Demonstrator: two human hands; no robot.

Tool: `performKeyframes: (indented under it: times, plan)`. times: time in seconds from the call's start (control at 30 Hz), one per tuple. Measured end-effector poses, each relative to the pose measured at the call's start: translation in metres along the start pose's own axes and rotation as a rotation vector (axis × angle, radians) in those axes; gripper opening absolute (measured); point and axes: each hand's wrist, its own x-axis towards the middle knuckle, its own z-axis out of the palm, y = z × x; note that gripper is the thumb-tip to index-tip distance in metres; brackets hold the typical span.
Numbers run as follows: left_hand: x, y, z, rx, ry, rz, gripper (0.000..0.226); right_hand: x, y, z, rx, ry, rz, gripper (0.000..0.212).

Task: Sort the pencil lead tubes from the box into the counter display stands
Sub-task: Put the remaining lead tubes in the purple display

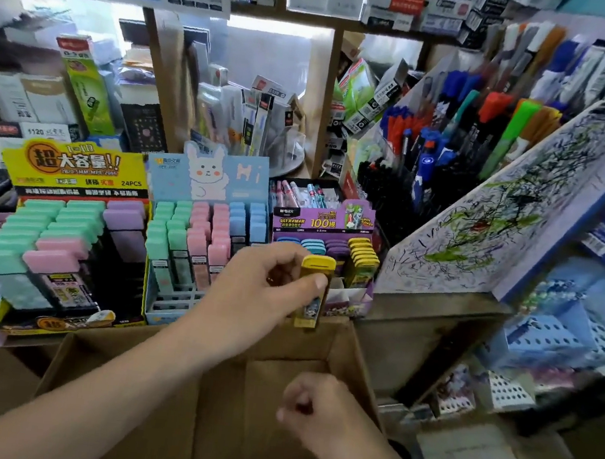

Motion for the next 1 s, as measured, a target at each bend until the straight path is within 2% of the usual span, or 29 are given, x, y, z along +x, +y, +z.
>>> performKeyframes:
  times: [0.07, 0.13, 0.37, 0.57, 0.8, 1.0]
  plan:
    - [0.012, 0.004, 0.002, 0.078, -0.023, 0.02, 0.023, 0.0, 0.003, 0.0, -0.028, -0.042, 0.066, 0.018]
    - [0.024, 0.007, 0.005, 0.118, -0.037, 0.044, 0.013, 0.001, 0.005, 0.0, -0.047, -0.079, 0.113, 0.032]
    - [0.058, 0.01, 0.02, 0.243, -0.036, 0.105, 0.006, -0.003, 0.002, -0.006, -0.025, -0.143, 0.148, 0.033]
    - [0.076, 0.005, 0.033, 0.39, 0.028, 0.113, 0.013, -0.006, 0.005, -0.007, -0.019, -0.167, 0.118, 0.047]
    - [0.083, 0.0, 0.043, 0.487, 0.008, 0.099, 0.004, -0.009, 0.008, -0.004, -0.008, -0.171, 0.115, 0.053]
    - [0.086, -0.005, 0.046, 0.551, 0.018, 0.094, 0.017, -0.01, 0.006, -0.005, -0.004, -0.169, 0.118, 0.053]
